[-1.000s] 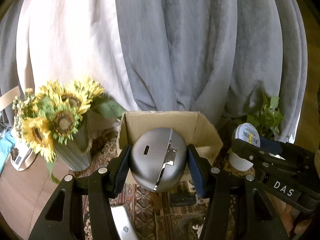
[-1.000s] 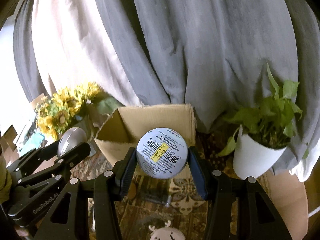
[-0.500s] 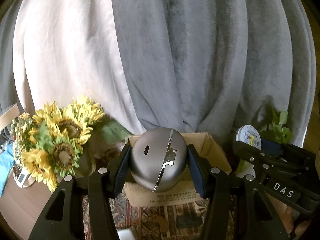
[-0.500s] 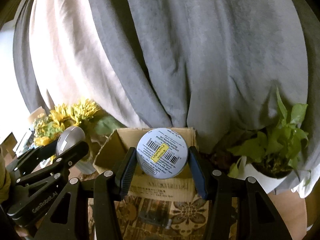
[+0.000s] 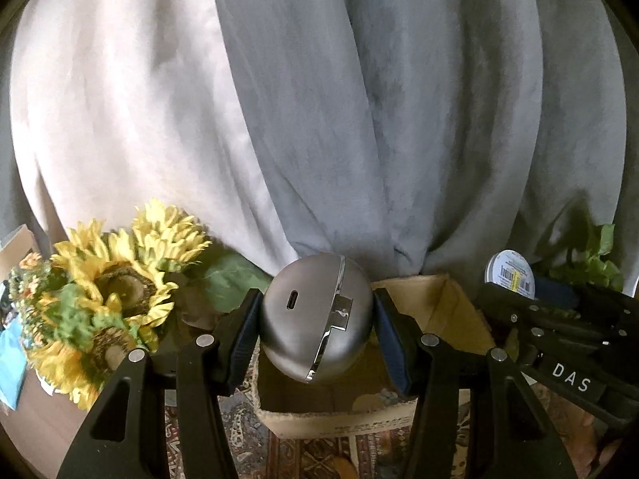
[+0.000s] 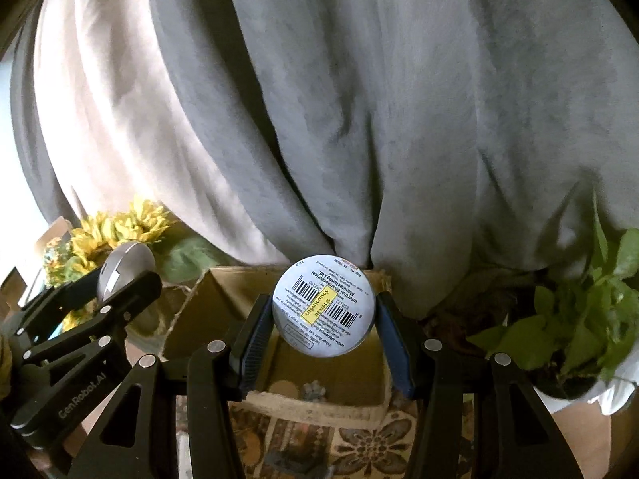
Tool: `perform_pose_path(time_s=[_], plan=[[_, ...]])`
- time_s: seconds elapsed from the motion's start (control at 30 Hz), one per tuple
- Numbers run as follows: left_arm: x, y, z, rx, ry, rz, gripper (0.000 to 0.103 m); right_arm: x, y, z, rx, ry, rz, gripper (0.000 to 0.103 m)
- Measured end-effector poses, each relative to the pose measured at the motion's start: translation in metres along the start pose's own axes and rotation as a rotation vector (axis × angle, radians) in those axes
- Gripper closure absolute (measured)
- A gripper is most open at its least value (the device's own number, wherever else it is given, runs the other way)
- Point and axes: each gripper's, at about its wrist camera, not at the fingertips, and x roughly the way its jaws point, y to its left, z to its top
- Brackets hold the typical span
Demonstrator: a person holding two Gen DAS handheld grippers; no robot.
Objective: Organize rigid objects
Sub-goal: 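Lift and carry the silver object with left tool to the box while right tool carries the tape roll, then open left tool to drop the silver object while right tool releases the tape roll in the box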
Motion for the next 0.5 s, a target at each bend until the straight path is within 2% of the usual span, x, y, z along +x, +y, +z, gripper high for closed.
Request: perform_pose_path(time_s=[0.23, 0.5], plan=[[0.032, -0.003, 0.003, 0.018, 0.1, -0.018, 0.049, 0.031, -0.006, 0.005, 0.01, 0.099, 0.014, 0.05], [0.067, -0.004, -0.009, 0.021, 0.227, -0.019, 0.049, 0.069, -0.015, -0.003, 0.027, 0.226, 0.028, 0.05]])
